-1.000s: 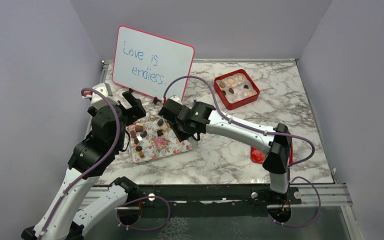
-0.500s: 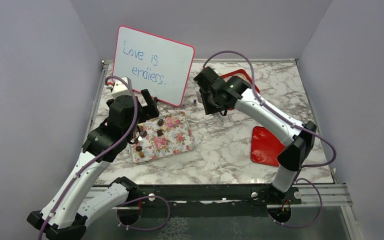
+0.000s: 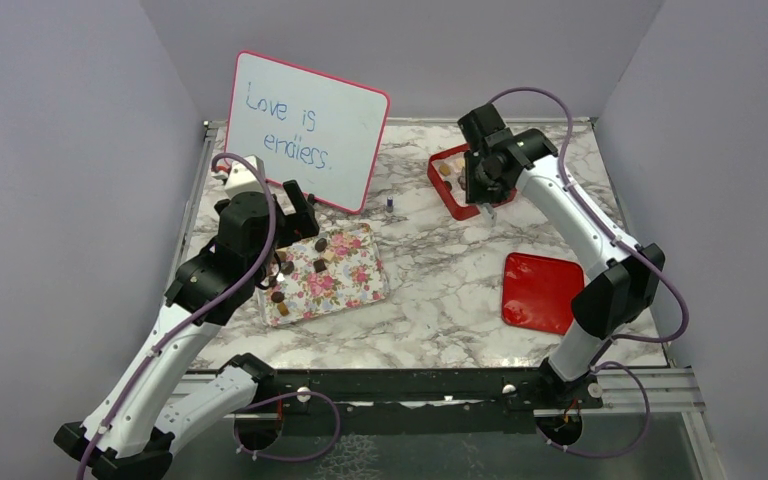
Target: Pack the chocolate
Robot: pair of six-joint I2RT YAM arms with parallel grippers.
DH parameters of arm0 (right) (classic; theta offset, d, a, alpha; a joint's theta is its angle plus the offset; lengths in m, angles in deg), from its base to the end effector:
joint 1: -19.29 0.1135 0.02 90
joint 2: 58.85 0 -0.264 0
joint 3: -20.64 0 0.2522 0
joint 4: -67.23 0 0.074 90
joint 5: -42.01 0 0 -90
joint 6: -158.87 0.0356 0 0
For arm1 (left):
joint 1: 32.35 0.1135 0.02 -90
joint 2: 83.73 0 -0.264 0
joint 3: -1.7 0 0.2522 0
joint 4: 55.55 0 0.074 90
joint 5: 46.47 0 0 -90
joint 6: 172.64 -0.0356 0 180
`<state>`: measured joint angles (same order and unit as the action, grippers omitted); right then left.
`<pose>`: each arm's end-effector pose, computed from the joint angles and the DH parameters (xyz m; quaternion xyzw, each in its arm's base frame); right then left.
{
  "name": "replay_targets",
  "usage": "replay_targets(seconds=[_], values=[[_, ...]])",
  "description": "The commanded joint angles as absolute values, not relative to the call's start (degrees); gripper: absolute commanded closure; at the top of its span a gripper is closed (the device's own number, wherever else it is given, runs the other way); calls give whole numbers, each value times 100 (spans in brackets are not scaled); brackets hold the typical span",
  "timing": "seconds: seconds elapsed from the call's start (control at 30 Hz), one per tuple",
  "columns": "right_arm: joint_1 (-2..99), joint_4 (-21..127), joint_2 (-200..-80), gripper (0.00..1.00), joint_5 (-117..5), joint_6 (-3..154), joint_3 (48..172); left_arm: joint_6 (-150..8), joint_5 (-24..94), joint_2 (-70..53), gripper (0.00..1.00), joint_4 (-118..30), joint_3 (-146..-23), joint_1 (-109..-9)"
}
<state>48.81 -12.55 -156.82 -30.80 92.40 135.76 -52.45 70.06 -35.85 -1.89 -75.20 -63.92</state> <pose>0.3074 0.1619 0.3534 -0.0149 0.9612 -0.0255 0.2742 0.1444 -0.0701 0.3875 -0.1140 0.8207 -0.1040 0.5502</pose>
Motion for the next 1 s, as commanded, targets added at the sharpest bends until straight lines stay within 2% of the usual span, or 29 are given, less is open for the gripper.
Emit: replay_targets(seconds=[0.0, 0.97], values=[[4531, -1016, -15531, 73, -3361, 9059, 13628, -5241, 6945, -3688, 1, -312, -7471, -6373], [4128, -744, -15934, 71, -3150, 8859, 13217, -5221, 7034, -3851, 1, -306, -7455, -6373]])
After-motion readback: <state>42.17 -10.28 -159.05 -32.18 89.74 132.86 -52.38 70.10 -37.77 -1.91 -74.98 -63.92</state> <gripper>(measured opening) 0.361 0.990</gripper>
